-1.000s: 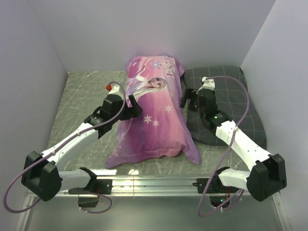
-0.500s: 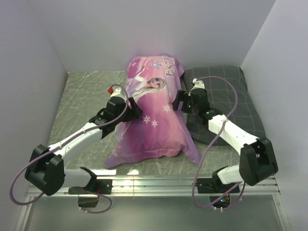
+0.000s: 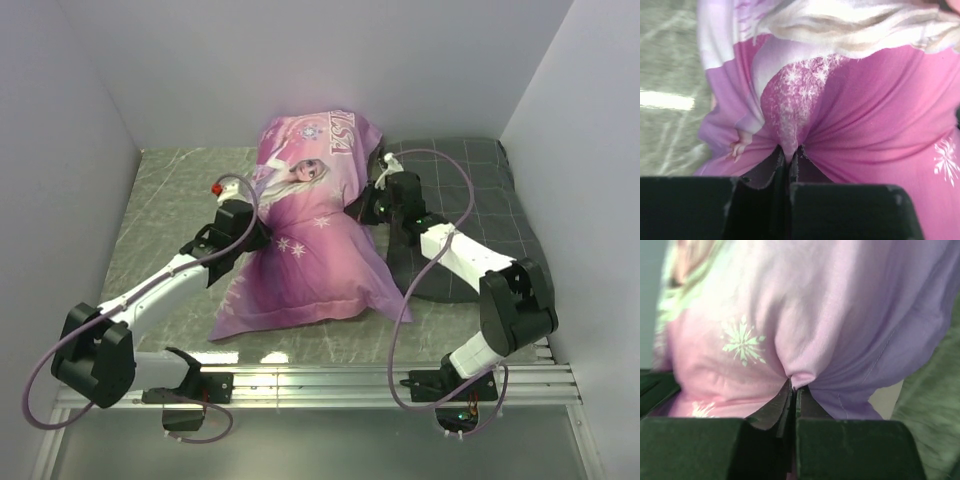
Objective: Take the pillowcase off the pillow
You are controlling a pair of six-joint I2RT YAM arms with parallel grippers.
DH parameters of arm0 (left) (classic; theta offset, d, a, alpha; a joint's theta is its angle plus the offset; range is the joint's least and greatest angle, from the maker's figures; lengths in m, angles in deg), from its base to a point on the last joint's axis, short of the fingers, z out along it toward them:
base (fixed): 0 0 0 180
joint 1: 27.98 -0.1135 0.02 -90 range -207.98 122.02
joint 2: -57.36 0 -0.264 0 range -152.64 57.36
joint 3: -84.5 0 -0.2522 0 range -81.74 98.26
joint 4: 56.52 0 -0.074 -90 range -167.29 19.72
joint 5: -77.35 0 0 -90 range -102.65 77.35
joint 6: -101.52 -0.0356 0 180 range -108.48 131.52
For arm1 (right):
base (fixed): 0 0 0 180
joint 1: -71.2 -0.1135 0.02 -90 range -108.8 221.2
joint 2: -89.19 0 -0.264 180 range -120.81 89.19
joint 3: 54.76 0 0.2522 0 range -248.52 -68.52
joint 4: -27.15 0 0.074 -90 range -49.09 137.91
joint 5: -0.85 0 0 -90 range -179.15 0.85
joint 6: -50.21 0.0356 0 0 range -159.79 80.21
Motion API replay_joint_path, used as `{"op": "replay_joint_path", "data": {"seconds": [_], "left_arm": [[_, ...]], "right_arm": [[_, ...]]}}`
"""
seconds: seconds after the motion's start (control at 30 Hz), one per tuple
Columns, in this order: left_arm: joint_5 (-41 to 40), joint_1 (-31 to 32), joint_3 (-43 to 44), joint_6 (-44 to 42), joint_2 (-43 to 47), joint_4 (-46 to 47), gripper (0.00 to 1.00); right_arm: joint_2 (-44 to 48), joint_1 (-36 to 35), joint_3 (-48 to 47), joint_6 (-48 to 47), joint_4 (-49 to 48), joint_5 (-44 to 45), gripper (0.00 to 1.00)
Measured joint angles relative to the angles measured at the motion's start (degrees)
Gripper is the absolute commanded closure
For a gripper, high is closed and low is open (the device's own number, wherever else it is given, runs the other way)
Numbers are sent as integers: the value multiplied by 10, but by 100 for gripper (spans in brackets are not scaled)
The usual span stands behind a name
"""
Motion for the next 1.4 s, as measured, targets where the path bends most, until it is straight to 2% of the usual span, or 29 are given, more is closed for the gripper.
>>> {"op": "replay_joint_path", "data": {"seconds": [0.17, 0.27, 0.43, 0.5, 0.53, 0.6, 0.8, 0.93, 1.0, 1.1, 1.2, 1.3, 1.4], "left_arm": [[1, -40, 19, -11, 19, -46, 99], [1, -51, 52, -28, 19, -84, 98], [1, -54, 94, -56, 31, -134, 86], [0, -55, 103, -66, 46, -139, 74], [0, -57, 108, -71, 55, -142, 61], [1, -62, 120, -84, 72, -147, 45], [23, -71, 168, -109, 104, -176, 18], [10, -87, 197, -118, 125, -225, 8], [-3, -96, 221, -123, 136, -252, 5], [-35, -104, 270, -129, 156, -282, 5], [-53, -111, 337, -139, 173, -305, 5], [-49, -111, 380, -143, 180, -308, 5], [-18, -111, 375, -144, 192, -308, 5]], "right_arm": [[29, -31, -71, -9, 70, -2, 100], [57, -82, -127, -36, 122, 43, 100], [78, -200, -258, -93, 205, 139, 100], [77, -233, -305, -110, 234, 167, 100], [77, -245, -324, -116, 246, 181, 100], [69, -261, -358, -127, 270, 204, 100], [-33, -276, -470, -135, 316, 285, 100], [-125, -270, -489, -123, 309, 294, 100], [-179, -260, -490, -107, 298, 274, 100], [-257, -240, -497, -76, 269, 230, 100], [-327, -219, -554, -48, 243, 194, 100], [-365, -205, -616, -33, 242, 167, 100], [-372, -197, -636, -29, 237, 159, 94]]}}
